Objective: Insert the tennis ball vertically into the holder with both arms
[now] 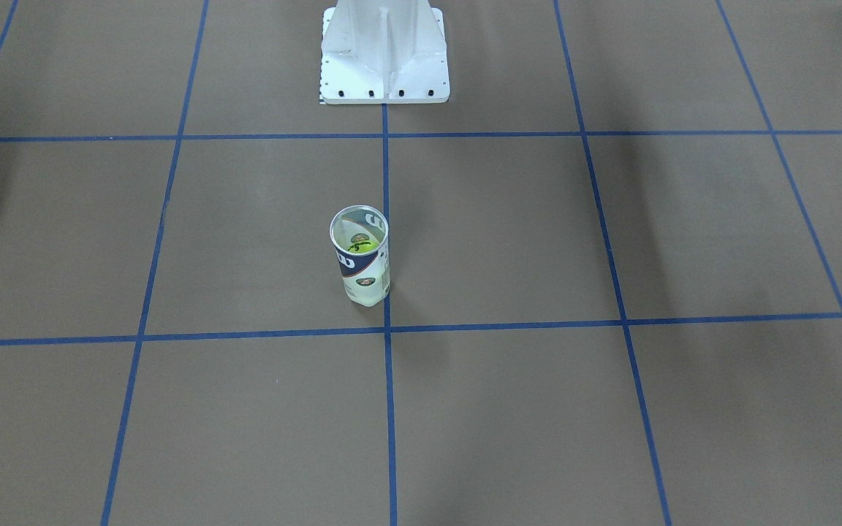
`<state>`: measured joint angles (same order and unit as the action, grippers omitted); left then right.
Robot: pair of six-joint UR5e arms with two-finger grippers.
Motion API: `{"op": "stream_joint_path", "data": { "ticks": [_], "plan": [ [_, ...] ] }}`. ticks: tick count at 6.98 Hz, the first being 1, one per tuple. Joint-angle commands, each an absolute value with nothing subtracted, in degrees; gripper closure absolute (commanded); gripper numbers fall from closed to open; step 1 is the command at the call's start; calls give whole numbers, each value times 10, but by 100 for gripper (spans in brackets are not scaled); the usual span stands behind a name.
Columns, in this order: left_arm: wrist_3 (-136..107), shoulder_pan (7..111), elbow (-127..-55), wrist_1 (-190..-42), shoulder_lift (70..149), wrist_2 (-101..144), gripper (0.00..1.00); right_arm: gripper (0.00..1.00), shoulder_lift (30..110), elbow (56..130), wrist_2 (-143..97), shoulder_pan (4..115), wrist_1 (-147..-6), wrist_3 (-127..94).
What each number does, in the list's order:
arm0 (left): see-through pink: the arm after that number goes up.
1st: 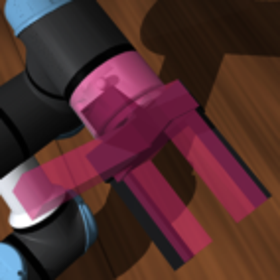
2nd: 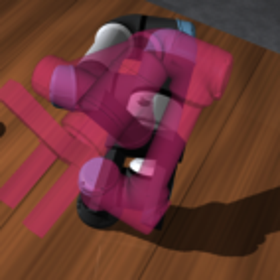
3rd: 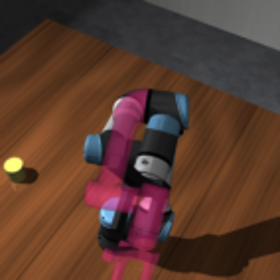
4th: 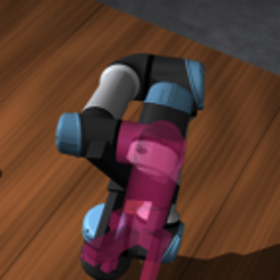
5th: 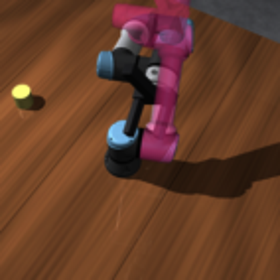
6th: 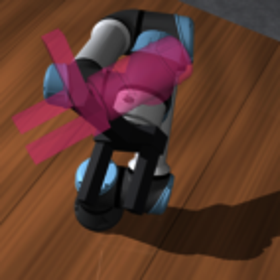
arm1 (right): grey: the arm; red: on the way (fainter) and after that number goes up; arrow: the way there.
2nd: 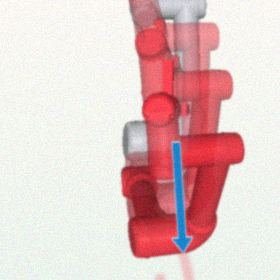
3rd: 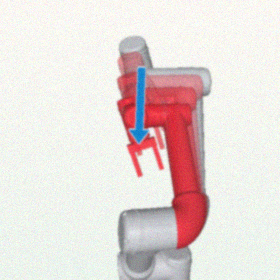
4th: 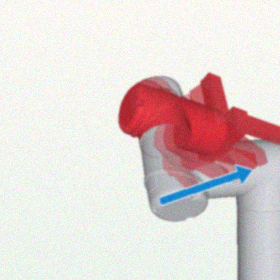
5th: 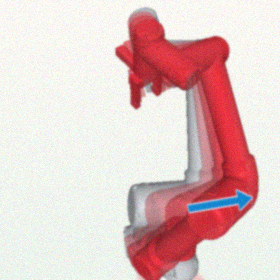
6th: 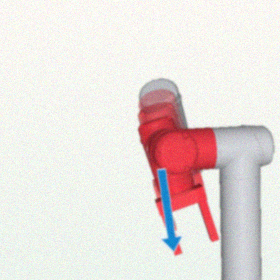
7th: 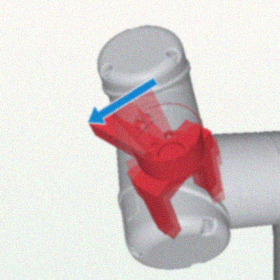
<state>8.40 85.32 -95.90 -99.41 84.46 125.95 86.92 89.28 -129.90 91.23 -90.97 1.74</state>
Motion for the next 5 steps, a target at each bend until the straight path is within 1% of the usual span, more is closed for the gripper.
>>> {"op": "stream_joint_path", "data": {
  "ticks": [1, 5],
  "plan": [
    [84, 853, -957, -994, 845, 1259, 0, 1, 875, 889, -1299, 912, -910, 18],
    [84, 853, -956, -994, 843, 1259, 0, 1, 883, 888, -1299, 912, -910, 18]
  ]
}}
